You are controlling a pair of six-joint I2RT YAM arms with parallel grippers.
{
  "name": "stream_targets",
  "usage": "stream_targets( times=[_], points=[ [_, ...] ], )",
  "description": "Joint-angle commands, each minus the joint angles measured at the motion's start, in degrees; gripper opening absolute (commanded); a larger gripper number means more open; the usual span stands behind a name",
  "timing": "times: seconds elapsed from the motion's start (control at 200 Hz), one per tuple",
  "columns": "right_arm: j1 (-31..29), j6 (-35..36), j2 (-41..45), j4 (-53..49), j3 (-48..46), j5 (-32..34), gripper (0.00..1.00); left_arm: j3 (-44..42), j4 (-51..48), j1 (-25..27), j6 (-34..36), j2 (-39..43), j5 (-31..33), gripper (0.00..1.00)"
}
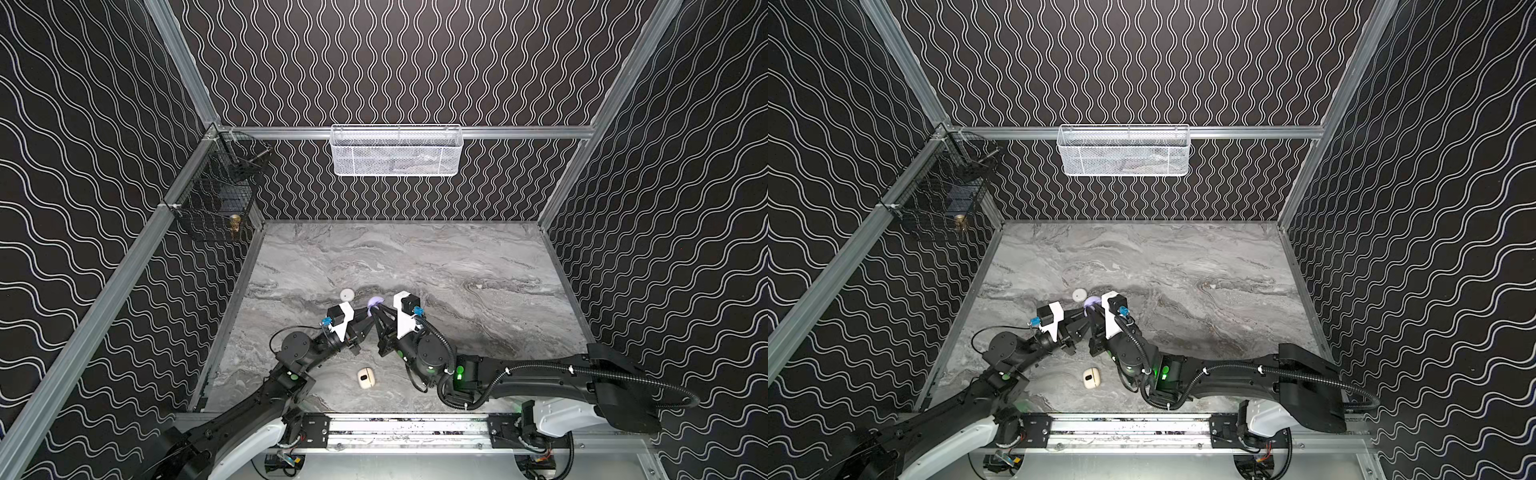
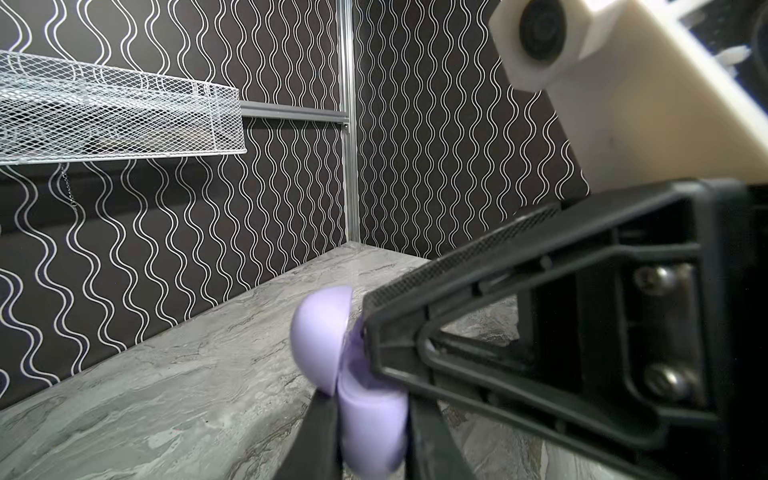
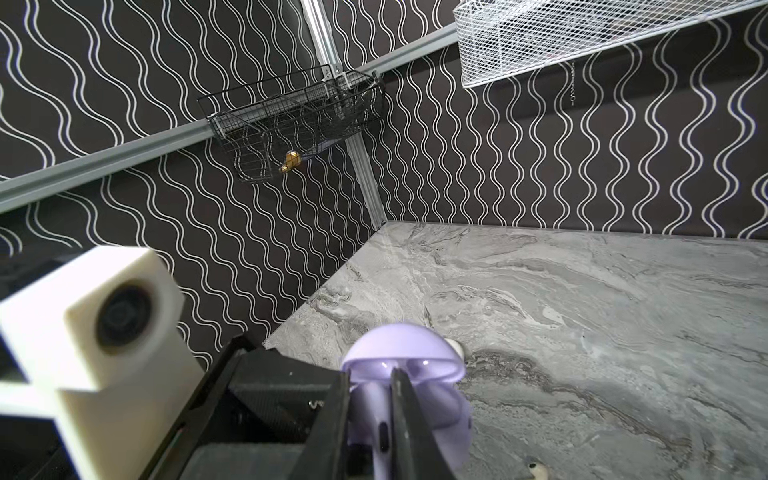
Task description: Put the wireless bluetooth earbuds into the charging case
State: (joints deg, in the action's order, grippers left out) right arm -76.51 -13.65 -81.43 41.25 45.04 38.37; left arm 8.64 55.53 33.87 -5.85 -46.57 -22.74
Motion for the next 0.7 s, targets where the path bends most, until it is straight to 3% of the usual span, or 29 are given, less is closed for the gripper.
stream_targets(
  times=[0.0, 0.335, 0.696],
  points=[
    [0.11, 0.41, 0.61, 1.42, 0.58, -0.76, 0.18, -0.21, 4.35, 0.05, 0.6, -0.01, -1.76, 0.0],
    [1.38, 1.11, 2.98, 4.04, 0.01, -2.0, 0.18, -0.56, 5.43, 0.02, 1.08, -0.62, -2.17, 0.0],
    [2.59, 2.46, 0.14, 13.6, -2.17, -5.15, 0.18, -0.38, 5.58, 0.06, 0.31, -1.07, -1.89, 0.0]
  ],
)
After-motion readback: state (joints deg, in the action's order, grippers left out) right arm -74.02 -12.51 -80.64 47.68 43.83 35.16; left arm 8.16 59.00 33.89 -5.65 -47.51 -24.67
